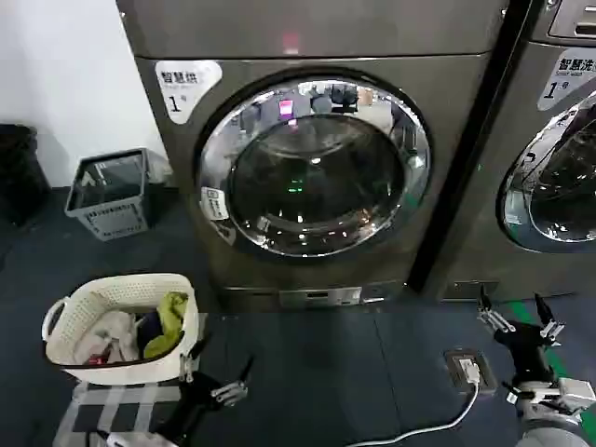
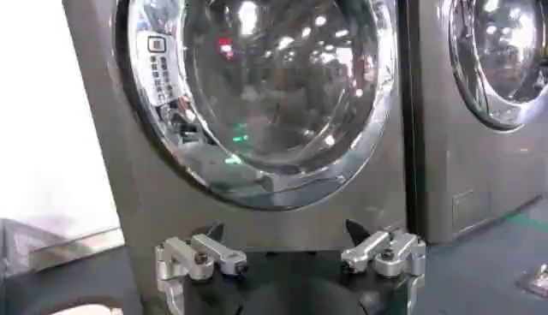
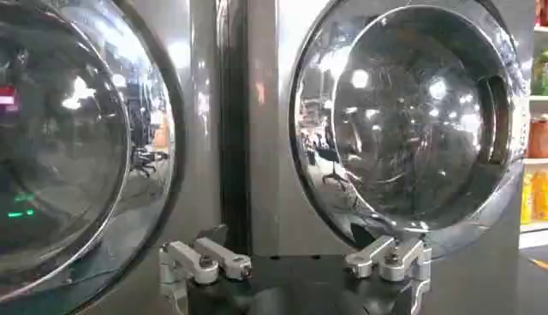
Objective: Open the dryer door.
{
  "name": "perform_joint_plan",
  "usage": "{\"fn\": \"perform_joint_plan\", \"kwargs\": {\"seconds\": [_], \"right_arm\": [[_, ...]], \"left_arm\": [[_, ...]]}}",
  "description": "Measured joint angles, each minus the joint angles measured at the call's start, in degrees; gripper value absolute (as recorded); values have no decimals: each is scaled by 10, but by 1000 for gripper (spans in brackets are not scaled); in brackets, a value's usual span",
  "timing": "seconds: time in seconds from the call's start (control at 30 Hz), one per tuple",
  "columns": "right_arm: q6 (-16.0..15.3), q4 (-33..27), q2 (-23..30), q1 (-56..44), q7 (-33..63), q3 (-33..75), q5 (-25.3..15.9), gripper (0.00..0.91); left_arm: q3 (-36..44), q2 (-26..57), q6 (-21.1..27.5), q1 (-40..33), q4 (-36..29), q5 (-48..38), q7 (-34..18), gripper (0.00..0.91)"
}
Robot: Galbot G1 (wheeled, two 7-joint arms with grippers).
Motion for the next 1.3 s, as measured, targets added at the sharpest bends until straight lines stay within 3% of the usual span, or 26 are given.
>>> {"fn": "perform_joint_plan", "kwargs": {"seconds": [0.63, 0.8, 1.1, 1.3], "right_arm": [[-73, 0, -83, 73, -65, -81, 34, 907], [-51, -22, -122, 115, -84, -120, 68, 907], [-54, -60, -202, 186, -133, -186, 156, 907], [-52, -85, -244, 248, -165, -245, 188, 907]], "left_arm": [[-3, 3, 1, 0, -4, -2, 1, 907], [-4, 4, 2, -1, -4, -2, 1, 907], [-5, 5, 3, -2, -4, -2, 1, 907], [-6, 5, 3, -2, -4, -2, 1, 907]]}}
